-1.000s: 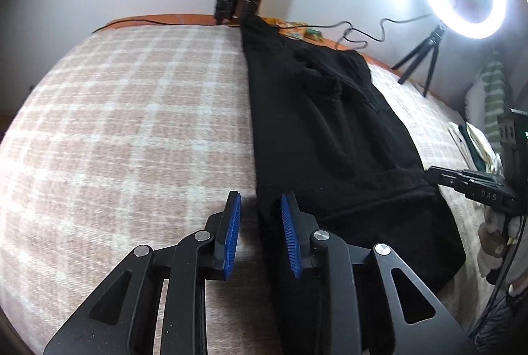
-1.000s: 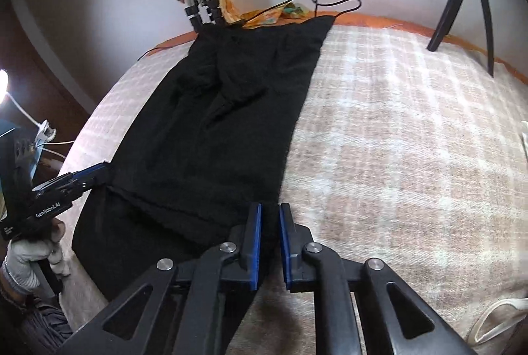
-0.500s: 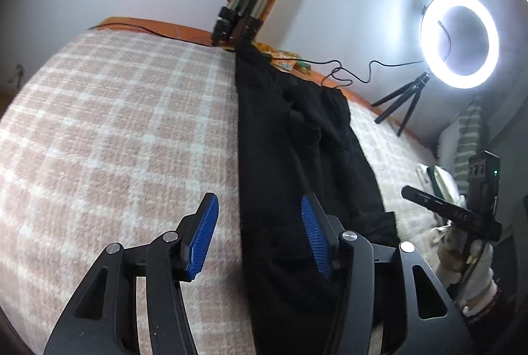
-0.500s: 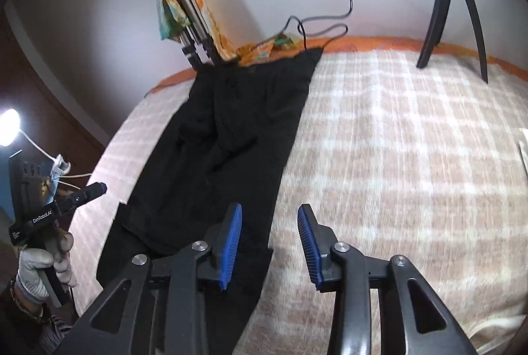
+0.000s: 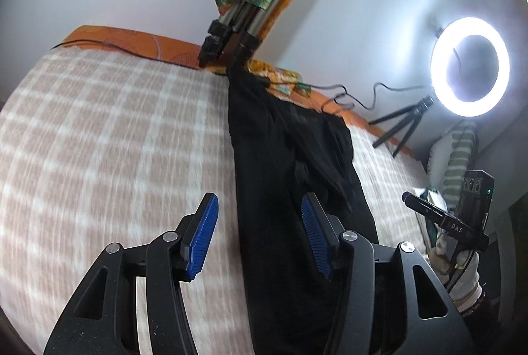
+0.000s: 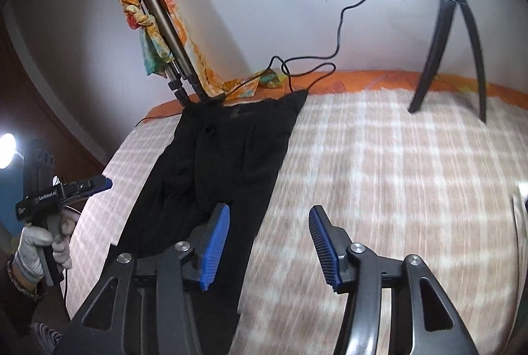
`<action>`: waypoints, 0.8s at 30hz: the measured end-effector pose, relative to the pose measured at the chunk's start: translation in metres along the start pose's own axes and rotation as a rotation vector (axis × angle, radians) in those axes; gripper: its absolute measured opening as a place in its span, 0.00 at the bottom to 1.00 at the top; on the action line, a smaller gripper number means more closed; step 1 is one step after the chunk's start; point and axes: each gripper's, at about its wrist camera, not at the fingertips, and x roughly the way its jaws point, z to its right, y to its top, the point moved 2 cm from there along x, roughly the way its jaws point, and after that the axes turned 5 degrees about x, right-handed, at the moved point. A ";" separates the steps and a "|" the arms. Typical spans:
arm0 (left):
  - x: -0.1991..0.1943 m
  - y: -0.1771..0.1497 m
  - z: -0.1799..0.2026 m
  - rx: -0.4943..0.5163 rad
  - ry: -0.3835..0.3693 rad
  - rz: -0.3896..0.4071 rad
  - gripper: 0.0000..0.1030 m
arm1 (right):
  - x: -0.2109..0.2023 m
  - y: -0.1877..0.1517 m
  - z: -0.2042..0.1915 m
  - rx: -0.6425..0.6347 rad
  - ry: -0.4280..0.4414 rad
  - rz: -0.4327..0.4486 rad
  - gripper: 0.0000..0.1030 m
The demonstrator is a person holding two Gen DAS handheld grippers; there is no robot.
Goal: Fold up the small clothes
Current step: 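Move both tools to the collar end of the strip and grasp it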
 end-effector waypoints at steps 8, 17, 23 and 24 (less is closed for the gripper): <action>0.047 0.045 -0.017 -0.010 -0.023 -0.025 0.50 | 0.058 0.067 0.031 0.107 0.099 -0.060 0.50; 0.093 0.071 -0.030 -0.023 -0.055 -0.037 0.50 | 0.120 0.106 0.041 0.155 0.175 -0.091 0.46; 0.112 0.084 -0.039 -0.036 -0.059 -0.038 0.58 | 0.141 0.115 0.038 0.097 0.146 -0.115 0.39; 0.114 0.085 -0.041 -0.042 -0.061 -0.036 0.58 | 0.144 0.116 0.039 0.094 0.145 -0.118 0.36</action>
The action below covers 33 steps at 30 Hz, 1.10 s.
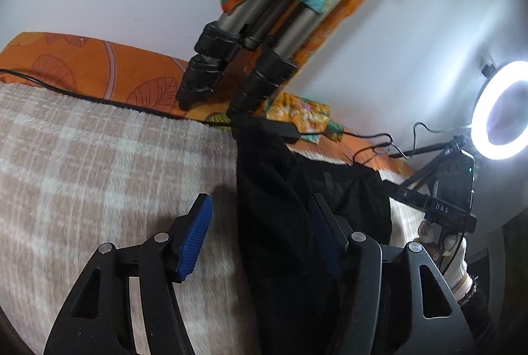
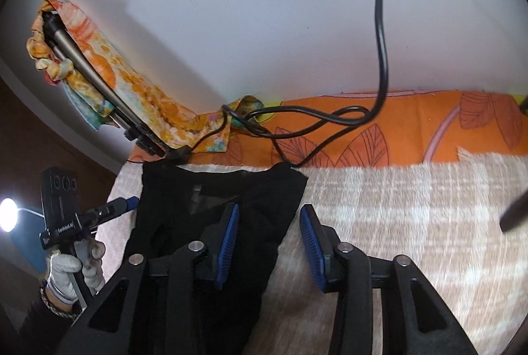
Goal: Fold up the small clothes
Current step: 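Move both tools to the collar end of the strip and grasp it, then lift the collar end and fold it over the hem with both tools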
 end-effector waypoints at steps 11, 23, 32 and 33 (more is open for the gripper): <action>0.013 0.010 -0.001 -0.001 -0.041 0.034 0.56 | 0.017 0.023 -0.002 -0.069 -0.060 0.016 0.03; 0.020 0.016 0.004 0.030 -0.016 0.035 0.40 | 0.018 0.018 0.008 -0.024 -0.009 -0.011 0.27; 0.017 0.016 0.018 0.098 -0.045 0.073 0.04 | 0.021 0.018 -0.008 -0.067 -0.026 -0.003 0.02; 0.015 0.016 0.020 0.100 -0.053 0.079 0.04 | 0.017 0.019 -0.011 -0.071 -0.022 0.006 0.02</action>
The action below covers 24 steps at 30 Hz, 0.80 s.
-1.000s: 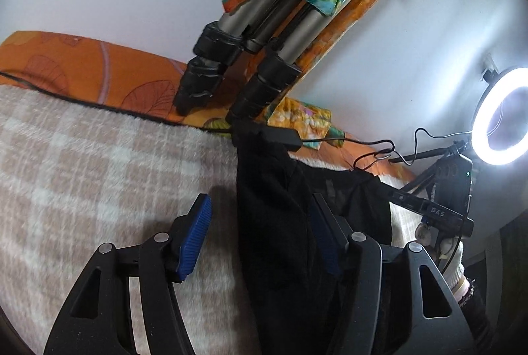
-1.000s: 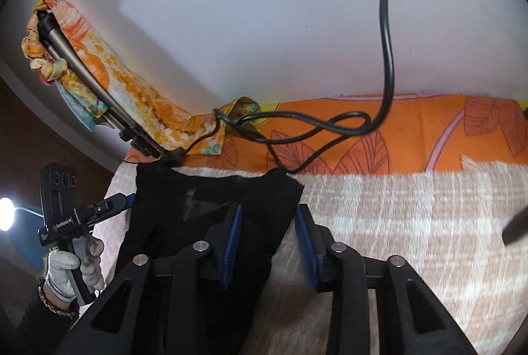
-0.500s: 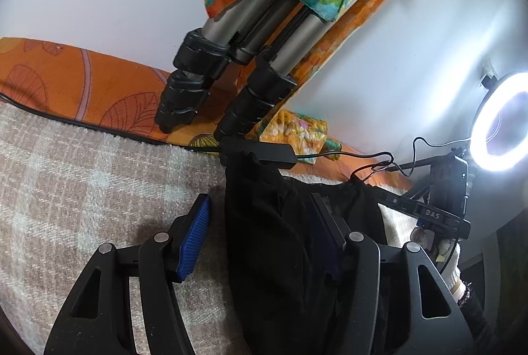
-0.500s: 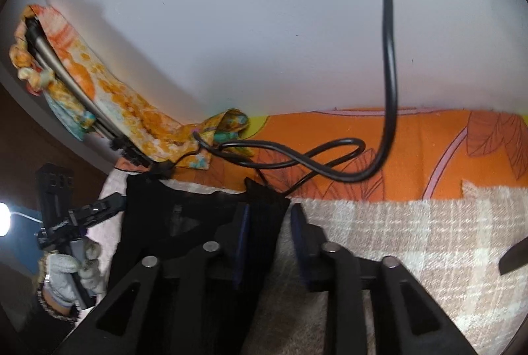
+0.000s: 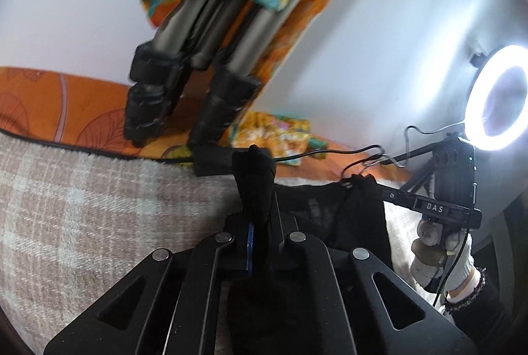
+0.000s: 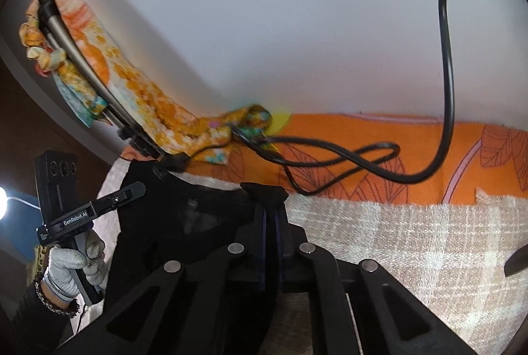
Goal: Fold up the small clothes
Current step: 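Lift the collar end and fold it over the hem with both tools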
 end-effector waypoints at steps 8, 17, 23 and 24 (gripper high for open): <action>-0.029 0.003 0.026 0.049 -0.049 0.031 0.03 | -0.033 0.004 -0.028 -0.046 0.031 0.058 0.01; -0.078 -0.009 0.062 0.097 -0.076 0.053 0.03 | -0.083 -0.011 -0.064 -0.112 0.064 0.091 0.01; -0.116 -0.023 0.089 0.147 -0.080 0.067 0.03 | -0.128 -0.034 -0.088 -0.152 0.079 0.114 0.01; -0.122 -0.026 0.093 0.153 -0.080 0.069 0.03 | -0.135 -0.040 -0.092 -0.157 0.082 0.117 0.01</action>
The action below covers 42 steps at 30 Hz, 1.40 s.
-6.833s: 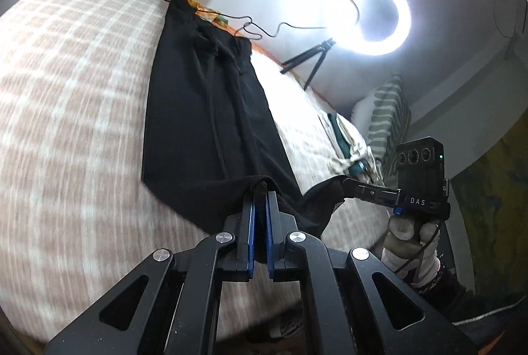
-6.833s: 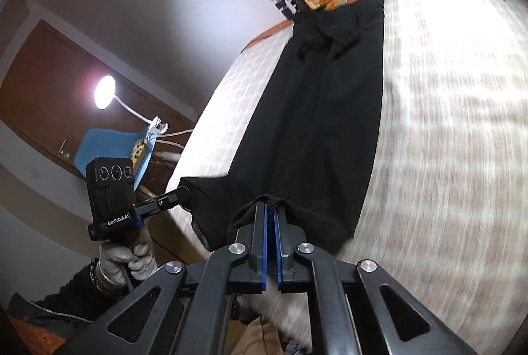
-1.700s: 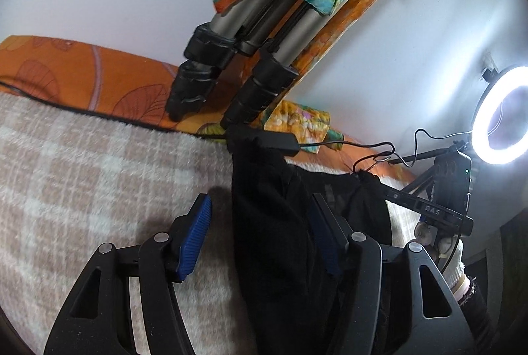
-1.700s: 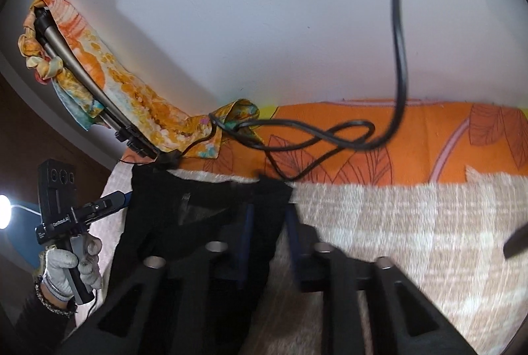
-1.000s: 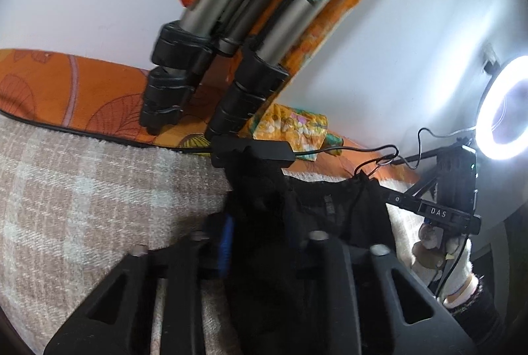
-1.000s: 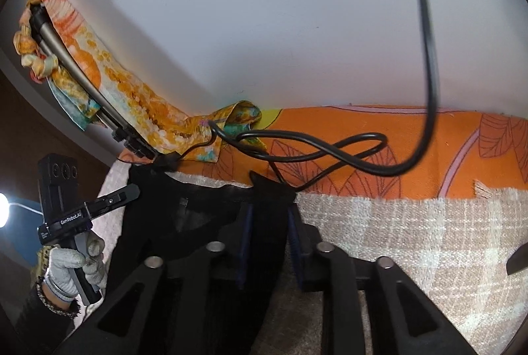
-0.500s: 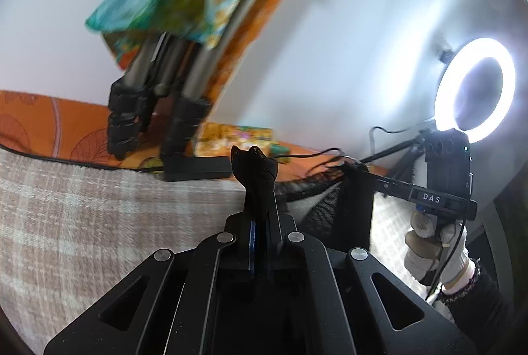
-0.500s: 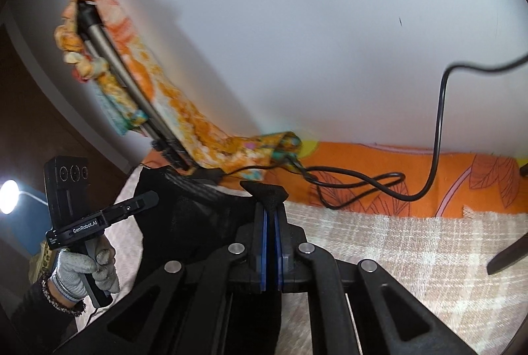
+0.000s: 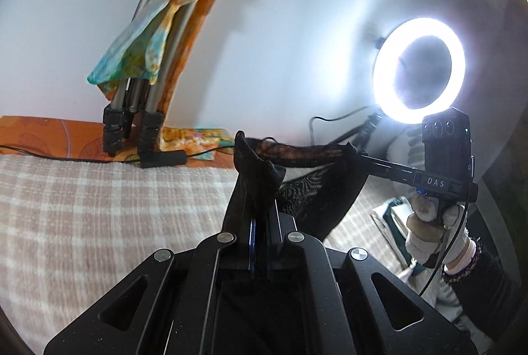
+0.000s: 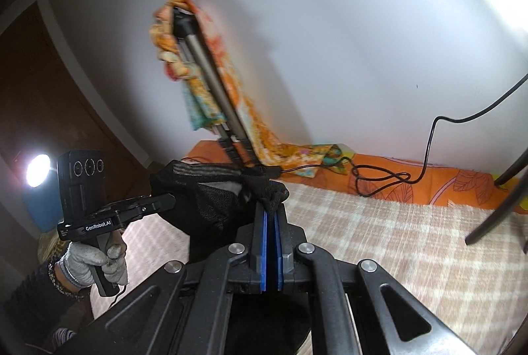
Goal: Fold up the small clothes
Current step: 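Lift the collar end and fold it over the hem with both tools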
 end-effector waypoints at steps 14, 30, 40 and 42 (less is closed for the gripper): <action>-0.072 -0.076 0.062 0.064 0.007 -0.046 0.02 | -0.065 -0.095 -0.081 -0.084 -0.016 -0.035 0.01; -0.095 -0.186 0.081 0.201 0.074 -0.180 0.03 | -0.076 -0.235 -0.096 -0.209 -0.111 -0.099 0.03; -0.108 -0.218 0.079 0.254 0.128 -0.274 0.13 | -0.090 -0.271 -0.096 -0.320 -0.156 -0.146 0.06; -0.116 -0.217 0.073 0.212 0.125 -0.259 0.13 | -0.093 -0.275 -0.094 -0.315 -0.168 -0.155 0.06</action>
